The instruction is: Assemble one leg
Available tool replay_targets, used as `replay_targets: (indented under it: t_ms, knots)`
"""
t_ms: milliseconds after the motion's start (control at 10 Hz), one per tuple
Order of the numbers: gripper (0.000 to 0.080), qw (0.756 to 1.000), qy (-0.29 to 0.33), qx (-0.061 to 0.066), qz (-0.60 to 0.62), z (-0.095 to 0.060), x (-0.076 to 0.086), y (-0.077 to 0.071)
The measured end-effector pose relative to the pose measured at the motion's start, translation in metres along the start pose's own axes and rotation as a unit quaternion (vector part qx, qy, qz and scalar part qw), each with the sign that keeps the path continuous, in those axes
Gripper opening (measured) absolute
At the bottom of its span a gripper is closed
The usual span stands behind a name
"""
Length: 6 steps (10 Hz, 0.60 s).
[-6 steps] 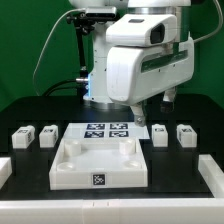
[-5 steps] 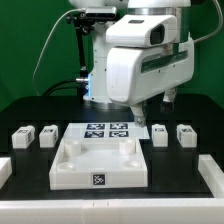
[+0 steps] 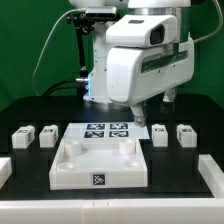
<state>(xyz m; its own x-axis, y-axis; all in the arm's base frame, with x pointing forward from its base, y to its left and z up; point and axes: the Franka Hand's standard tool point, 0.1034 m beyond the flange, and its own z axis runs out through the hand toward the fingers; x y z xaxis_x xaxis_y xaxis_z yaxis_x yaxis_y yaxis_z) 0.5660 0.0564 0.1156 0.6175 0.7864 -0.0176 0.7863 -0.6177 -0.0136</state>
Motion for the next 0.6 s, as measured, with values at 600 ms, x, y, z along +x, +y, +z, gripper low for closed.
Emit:
replay_targets:
  t_ms: [600]
  knots:
    - [0.0650, 0.986, 0.012, -0.017, -0.166, 0.027, -0.062, -0.014]
